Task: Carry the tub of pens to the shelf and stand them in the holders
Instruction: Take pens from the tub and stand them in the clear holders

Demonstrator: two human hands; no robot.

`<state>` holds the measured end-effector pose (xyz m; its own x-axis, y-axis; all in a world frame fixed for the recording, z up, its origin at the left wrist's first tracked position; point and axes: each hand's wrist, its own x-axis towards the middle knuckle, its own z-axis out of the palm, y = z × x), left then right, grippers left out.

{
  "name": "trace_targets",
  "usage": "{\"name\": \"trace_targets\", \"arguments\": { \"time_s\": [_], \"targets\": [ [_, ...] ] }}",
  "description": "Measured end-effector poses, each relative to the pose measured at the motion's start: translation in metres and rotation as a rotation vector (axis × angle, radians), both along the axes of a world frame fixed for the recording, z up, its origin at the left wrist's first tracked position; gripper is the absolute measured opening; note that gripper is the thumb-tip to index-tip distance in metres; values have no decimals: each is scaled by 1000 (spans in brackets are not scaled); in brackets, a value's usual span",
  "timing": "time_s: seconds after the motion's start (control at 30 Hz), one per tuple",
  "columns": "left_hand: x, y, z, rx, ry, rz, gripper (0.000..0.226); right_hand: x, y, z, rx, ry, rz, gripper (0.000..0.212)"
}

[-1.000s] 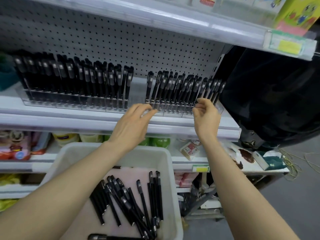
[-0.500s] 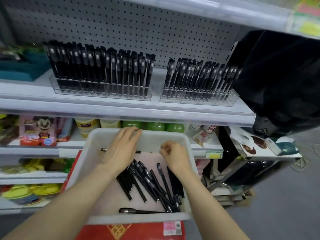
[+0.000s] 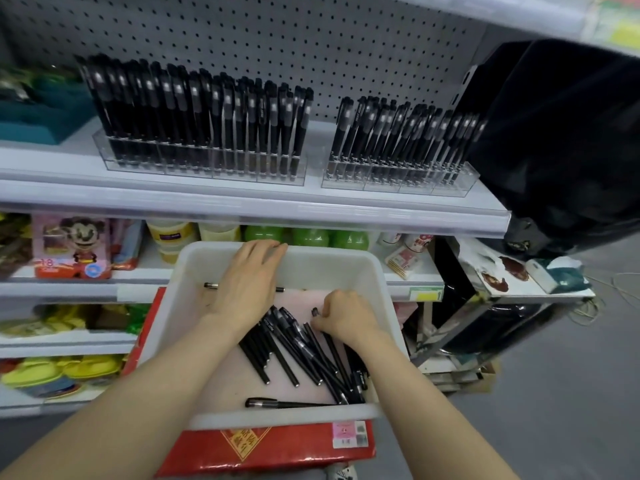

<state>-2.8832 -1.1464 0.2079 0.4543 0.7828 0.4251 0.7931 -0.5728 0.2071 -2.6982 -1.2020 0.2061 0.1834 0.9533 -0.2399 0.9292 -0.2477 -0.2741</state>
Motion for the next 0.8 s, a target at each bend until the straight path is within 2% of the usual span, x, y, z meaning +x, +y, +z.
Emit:
{"name": "trace_targets", "arguments": {
  "time_s": [0.13, 0.23, 0.33, 0.53, 0.67, 0.8],
  "targets": [
    [0, -1, 6, -14, 8, 1, 58, 7, 4, 14, 106, 262, -61, 20],
    [2, 3, 15, -33, 49, 8, 56, 18, 7, 36, 261, 503, -59, 17],
    [11, 10, 31, -22, 37, 7, 43, 39, 14, 67, 415, 616, -64, 17],
    [63, 22, 80, 84, -90, -102, 38, 96, 32, 126, 689, 671, -122, 14],
    [106, 41, 109, 167, -75, -169, 46, 134, 37, 160, 852, 634, -159, 2],
    [139, 58, 122, 206, -45, -176, 51, 175, 51, 179, 993, 532, -284, 8]
  ]
}}
